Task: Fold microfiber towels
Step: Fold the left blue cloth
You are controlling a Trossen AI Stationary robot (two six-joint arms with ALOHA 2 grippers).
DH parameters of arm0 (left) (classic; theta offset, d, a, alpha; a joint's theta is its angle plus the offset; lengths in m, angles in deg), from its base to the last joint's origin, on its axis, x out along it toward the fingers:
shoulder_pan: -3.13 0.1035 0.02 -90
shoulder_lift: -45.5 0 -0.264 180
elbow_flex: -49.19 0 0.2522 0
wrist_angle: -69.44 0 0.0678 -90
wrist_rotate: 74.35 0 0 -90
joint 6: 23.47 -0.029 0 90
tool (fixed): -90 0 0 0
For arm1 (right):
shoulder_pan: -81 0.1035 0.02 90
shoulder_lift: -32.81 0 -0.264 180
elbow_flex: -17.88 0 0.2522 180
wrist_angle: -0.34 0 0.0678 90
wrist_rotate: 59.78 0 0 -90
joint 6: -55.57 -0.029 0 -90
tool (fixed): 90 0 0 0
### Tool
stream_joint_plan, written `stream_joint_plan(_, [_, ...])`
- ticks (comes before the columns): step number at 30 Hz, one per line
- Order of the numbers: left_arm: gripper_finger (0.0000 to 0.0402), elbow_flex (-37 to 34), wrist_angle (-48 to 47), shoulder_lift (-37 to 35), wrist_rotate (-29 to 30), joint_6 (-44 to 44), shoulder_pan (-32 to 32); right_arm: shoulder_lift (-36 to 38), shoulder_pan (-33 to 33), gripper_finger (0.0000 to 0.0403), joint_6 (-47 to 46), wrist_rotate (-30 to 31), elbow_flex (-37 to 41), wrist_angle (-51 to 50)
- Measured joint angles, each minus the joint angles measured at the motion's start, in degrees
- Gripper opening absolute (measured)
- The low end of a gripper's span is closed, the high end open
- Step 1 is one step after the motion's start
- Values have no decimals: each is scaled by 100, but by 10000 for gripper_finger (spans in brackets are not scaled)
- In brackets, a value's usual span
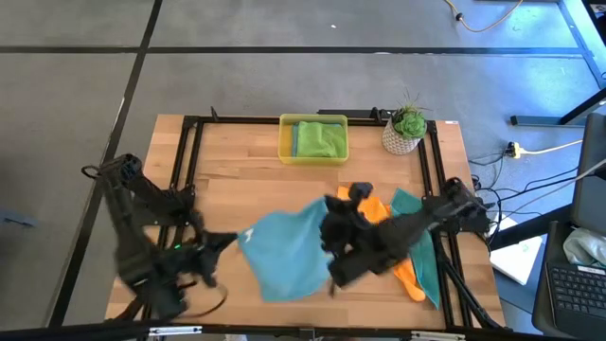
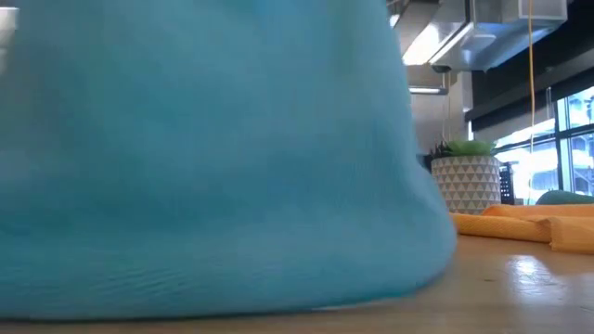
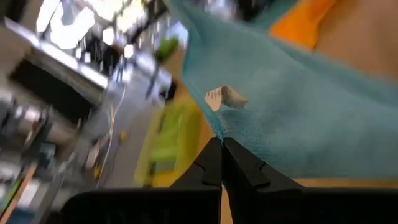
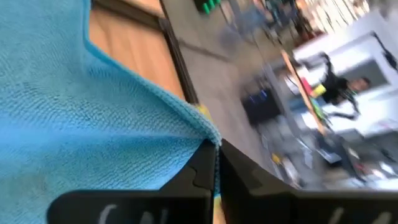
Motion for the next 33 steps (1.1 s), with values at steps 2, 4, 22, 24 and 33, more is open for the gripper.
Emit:
stream_joint_plan(2, [0, -386, 25, -70, -309, 170, 358, 0, -320, 13, 17, -3, 428, 11])
stream_joint_plan(4, [0, -809, -1, -128, -481, 233, 680, 0, -626, 13, 178, 39, 876, 99])
stream_joint_plan(22, [0, -1565, 5, -345, -851, 108, 1423, 15, -1542, 13, 479, 1200, 2477, 6])
stream_joint_plan(24, [0, -1100, 3, -345, -1005, -6, 1203, 49, -1312, 13, 705, 1003, 1975, -36])
stream_joint_plan(33, [0, 935, 44, -345, -1704, 354, -367, 188, -109, 13, 1230, -2184, -713, 35])
